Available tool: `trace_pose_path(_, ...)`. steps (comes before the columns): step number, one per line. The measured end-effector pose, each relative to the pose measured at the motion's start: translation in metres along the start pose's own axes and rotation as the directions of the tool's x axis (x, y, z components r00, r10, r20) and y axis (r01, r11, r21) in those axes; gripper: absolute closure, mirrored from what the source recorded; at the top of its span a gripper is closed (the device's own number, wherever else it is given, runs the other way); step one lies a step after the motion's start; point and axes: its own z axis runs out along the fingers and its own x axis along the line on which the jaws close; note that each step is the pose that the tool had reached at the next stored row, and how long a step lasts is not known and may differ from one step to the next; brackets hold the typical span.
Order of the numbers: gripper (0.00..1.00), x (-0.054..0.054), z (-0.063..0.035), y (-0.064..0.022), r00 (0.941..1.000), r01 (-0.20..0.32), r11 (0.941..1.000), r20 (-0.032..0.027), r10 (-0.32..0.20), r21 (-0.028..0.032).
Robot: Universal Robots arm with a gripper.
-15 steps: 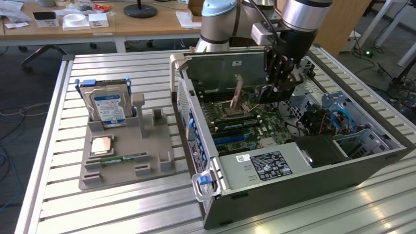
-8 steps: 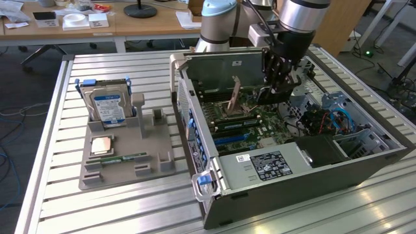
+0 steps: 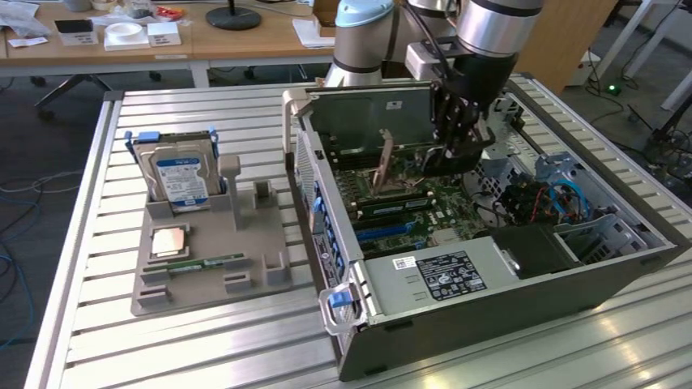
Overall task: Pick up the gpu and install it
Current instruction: 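Insert the gpu into the slot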
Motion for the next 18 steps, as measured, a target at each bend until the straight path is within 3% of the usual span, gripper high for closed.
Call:
trace_pose_path(6, 0.73, 0.002, 0.0099, 0.0051, 1.0000, 0.000, 1.0000, 0.0001, 0.000, 0.0043)
trace_pose_path(14, 0.73, 0.013, 0.0148, 0.0056, 1.0000, 0.000, 1.0000, 0.0001, 0.000, 0.0046)
trace_pose_path(18, 0.73, 0.014, 0.0192, 0.0096, 1.0000, 0.000, 1.0000, 0.0000, 0.000, 0.0047)
